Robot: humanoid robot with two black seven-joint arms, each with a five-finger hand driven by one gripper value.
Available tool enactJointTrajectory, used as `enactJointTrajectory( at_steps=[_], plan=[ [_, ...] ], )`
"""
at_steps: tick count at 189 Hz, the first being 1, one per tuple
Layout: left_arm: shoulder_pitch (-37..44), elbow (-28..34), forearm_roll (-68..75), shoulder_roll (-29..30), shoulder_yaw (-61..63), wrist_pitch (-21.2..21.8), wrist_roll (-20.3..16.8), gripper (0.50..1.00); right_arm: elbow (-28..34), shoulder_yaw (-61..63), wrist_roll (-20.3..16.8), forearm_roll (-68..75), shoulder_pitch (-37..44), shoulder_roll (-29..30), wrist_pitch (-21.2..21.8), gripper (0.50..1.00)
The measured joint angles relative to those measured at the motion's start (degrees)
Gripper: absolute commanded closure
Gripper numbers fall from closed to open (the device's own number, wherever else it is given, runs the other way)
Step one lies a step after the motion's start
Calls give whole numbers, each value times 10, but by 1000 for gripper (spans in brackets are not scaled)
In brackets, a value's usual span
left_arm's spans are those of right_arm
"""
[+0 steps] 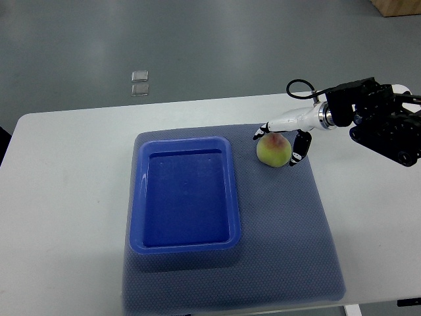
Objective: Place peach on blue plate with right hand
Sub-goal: 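Lower the right hand around the peach and close the fingers, then lift the peach with the right hand and carry it over the blue tray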
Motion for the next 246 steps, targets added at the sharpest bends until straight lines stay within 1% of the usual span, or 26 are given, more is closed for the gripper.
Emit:
enactJointTrajectory(
  at_steps=[35, 36, 43, 48, 61, 62, 63, 72, 73, 81, 84, 93, 94, 96, 103, 112, 113, 115, 155, 188, 213, 246],
  plan=[
    [0, 0, 0, 0, -1, 0, 0, 500, -19, 0, -1, -1, -4, 12, -10, 587],
    [0, 0, 0, 0, -1, 0, 0, 500, -20, 0, -1, -1, -4, 12, -10, 597],
    [0, 0, 0, 0, -1, 0, 0, 500, -23, 0, -1, -1, -5, 13, -13, 609],
    [0, 0, 0, 0, -1, 0, 0, 500, -26, 0, -1, -1, -6, 13, -15, 628],
    [0, 0, 0, 0, -1, 0, 0, 500, -32, -2, -2, -1, -9, 14, -21, 632],
    [0, 0, 0, 0, -1, 0, 0, 500, -33, -2, -2, -1, -9, 14, -21, 662],
    [0, 0, 0, 0, -1, 0, 0, 500, -33, -2, -2, -1, -9, 14, -21, 670],
    [0, 0, 0, 0, -1, 0, 0, 500, -35, -3, -2, -1, -10, 16, -23, 671],
    [0, 0, 0, 0, -1, 0, 0, 500, -35, -3, -2, -1, -10, 16, -23, 703],
    [0, 0, 0, 0, -1, 0, 0, 500, -36, -3, -3, -1, -10, 20, -24, 713],
    [0, 0, 0, 0, -1, 0, 0, 500, -37, -4, -3, -2, -10, 22, -25, 732],
    [0, 0, 0, 0, -1, 0, 0, 500, -37, -4, -4, -4, -11, 24, -25, 732],
    [0, 0, 0, 0, -1, 0, 0, 500, -37, -4, -4, -4, -11, 25, -25, 786],
    [0, 0, 1, 0, -1, 0, 0, 500, -37, -4, -4, -5, -11, 25, -25, 787],
    [0, 0, 1, 0, -1, 0, 0, 500, -38, -4, -5, -7, -11, 26, -25, 812],
    [0, 0, 1, 0, 0, 0, 0, 500, -38, -4, -5, -9, -11, 26, -25, 812],
    [0, 0, 1, 0, 0, 0, 0, 500, -38, -4, -5, -9, -11, 26, -25, 844],
    [0, 0, 1, 0, 0, 0, 0, 500, -38, -4, -5, -9, -11, 26, -26, 848],
    [0, 1, 1, 0, 0, 0, 0, 500, -38, -1, -5, -10, -2, 26, -26, 857],
    [0, 1, 1, 0, 0, 0, 0, 500, -32, 7, -4, -1, 35, 25, -26, 857],
    [0, 0, 1, 0, 0, 0, 0, 500, -18, 8, -2, 9, 72, 27, -24, 848],
    [0, 0, 1, 0, 0, 0, 0, 500, 20, 8, 1, 22, 102, 59, -24, 840]
  ],
)
